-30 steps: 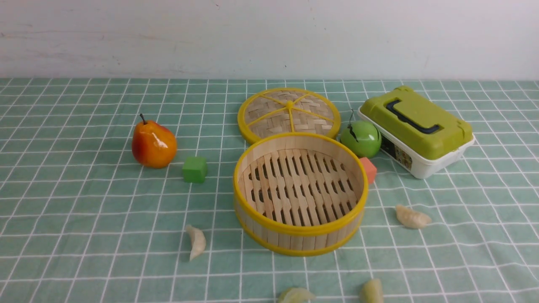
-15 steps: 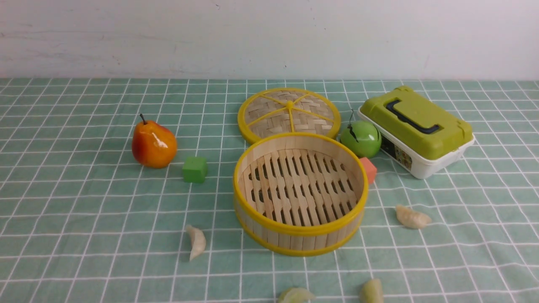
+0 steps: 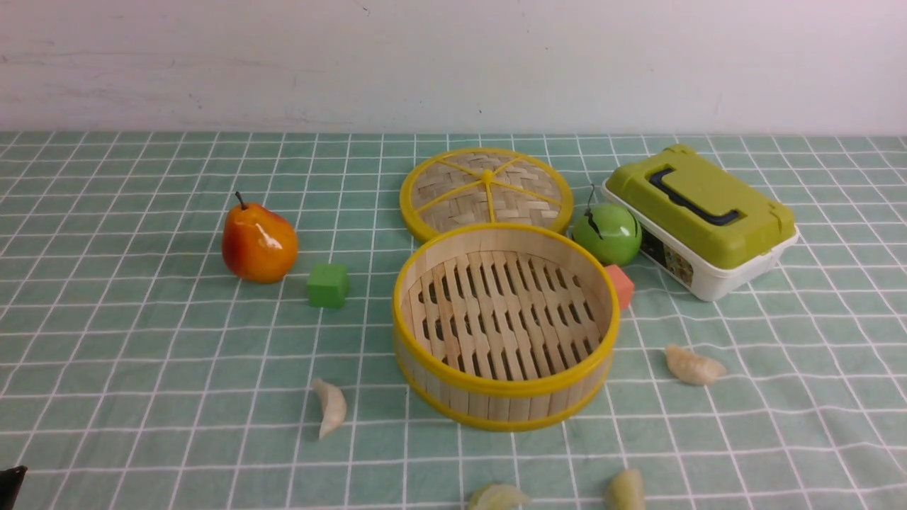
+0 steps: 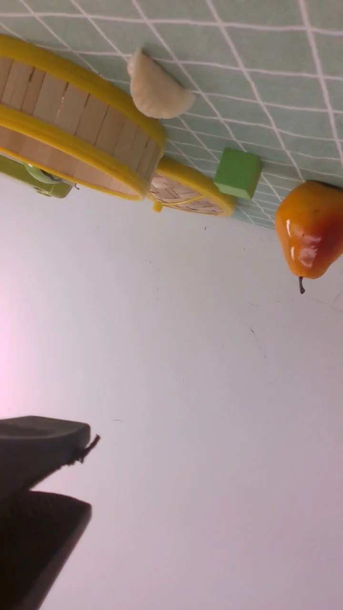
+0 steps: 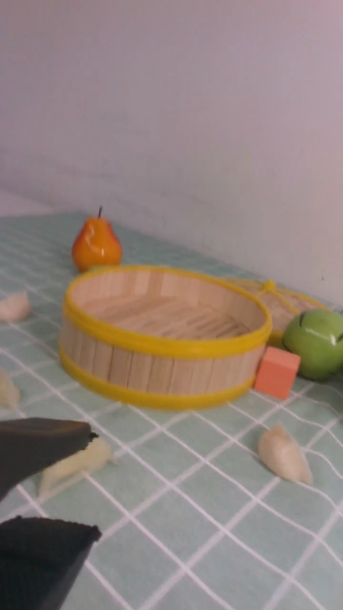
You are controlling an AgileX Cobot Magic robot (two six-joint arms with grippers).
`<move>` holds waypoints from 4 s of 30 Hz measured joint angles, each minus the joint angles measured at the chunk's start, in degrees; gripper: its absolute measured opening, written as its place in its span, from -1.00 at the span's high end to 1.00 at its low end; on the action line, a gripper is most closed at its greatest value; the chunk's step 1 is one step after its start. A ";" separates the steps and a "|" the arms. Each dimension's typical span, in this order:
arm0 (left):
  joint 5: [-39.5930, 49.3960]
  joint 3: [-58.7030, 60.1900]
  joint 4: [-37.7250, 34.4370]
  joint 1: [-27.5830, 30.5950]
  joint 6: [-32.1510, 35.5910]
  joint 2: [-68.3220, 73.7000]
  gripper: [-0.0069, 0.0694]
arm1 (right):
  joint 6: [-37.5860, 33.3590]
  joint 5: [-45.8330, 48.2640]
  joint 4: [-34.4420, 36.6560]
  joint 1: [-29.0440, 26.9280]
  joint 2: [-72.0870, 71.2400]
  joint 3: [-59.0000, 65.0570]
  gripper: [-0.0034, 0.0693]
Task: Put the dumplings into the steamer on the table with the blue tablecloth.
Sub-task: 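Reach for and grasp a dumpling on the table with the left gripper, then place the dumpling into the bamboo steamer basket with the left gripper, then reach for and grasp a dumpling on the table with the left gripper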
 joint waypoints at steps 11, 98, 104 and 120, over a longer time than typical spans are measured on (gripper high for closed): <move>7.80 -9.14 4.90 0.00 31.48 0.00 0.40 | -16.77 0.31 1.55 0.00 0.07 -4.05 0.30; 52.41 -126.93 53.97 -39.37 33.83 136.00 -0.18 | -41.24 40.83 -40.40 18.98 38.19 -48.49 0.82; 64.54 -131.75 53.12 -39.37 41.10 129.27 -0.49 | -41.25 40.42 -40.14 18.98 38.15 -48.49 0.80; 63.06 -91.30 46.37 -43.79 62.04 107.01 -0.51 | -41.25 38.69 -38.60 18.98 38.09 -48.49 0.78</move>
